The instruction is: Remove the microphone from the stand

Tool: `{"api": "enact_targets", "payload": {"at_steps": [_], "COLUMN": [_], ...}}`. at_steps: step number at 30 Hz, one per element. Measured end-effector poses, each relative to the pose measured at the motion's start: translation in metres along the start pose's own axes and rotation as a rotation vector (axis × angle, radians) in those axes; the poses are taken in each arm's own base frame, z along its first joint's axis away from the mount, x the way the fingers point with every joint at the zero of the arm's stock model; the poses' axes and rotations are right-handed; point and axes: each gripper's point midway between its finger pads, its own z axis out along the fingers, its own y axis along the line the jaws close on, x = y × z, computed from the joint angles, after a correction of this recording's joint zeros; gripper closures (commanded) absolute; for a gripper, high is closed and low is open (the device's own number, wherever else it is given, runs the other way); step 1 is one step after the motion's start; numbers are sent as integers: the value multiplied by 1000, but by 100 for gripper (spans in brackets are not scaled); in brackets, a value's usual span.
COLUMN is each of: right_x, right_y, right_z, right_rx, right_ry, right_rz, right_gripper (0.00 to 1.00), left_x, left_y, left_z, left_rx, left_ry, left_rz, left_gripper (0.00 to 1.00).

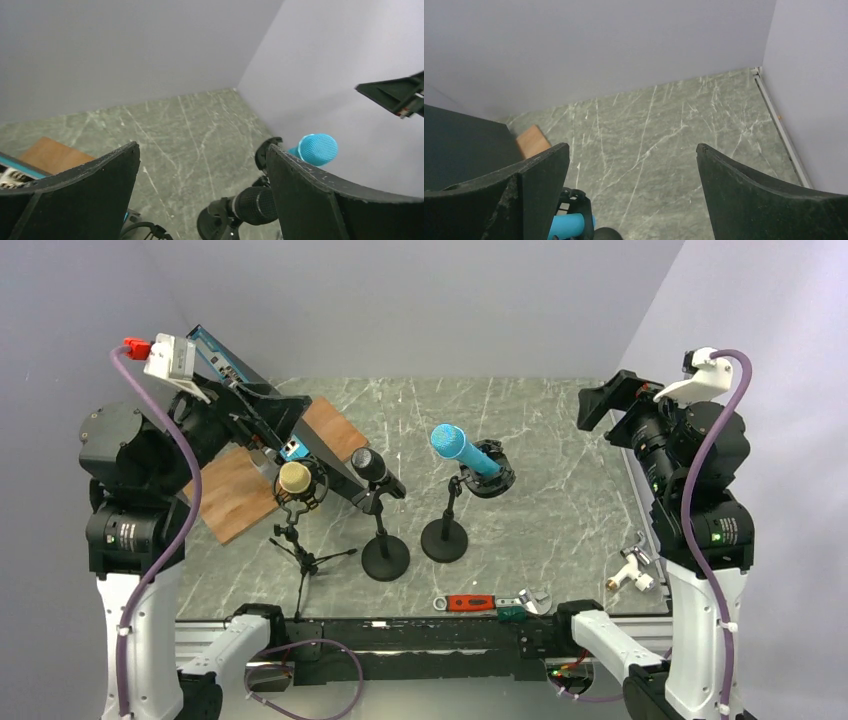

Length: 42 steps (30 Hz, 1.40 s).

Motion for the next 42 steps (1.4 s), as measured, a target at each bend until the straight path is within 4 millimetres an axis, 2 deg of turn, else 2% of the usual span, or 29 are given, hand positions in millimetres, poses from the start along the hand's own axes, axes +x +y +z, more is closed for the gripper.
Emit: {"api": "enact_targets", "payload": {"at_steps": [6,11,13,17,20,25,29,38,42], "right_x": [22,53,66,84,99,123,121,122,122], "right_y": [-6,6,17,55,85,113,124,145,159], "right_z": [1,-1,-2,-9,-18,-37,-48,-57,-63], "right_rx": [7,-105,-188,-445,-680,-954,-1070,-1205,-1274], "right_ry": [49,105,124,176,219,266,248,214,172], "right_rz": [-13,-42,-53,-83,-111,-133,-176,-266,-309], "right_gripper": [0,0,0,0,0,1,3,4,11], "left_x": [18,42,52,66,67,66,60,68,70], "left_y": [-16,-36,-47,-61,-66,-78,-87,-92,-94], "left_z": [9,19,24,27,22,11,8,7,5], "left_rx": [126,237,285,339,369,439,493,544,558], "left_ry": [73,162,203,251,242,210,188,198,206], "left_rz": [-71,-117,-126,-122,-107,-86,-69,-64,-63], "left_gripper": [1,1,1,1,1,1,1,1,1]}}
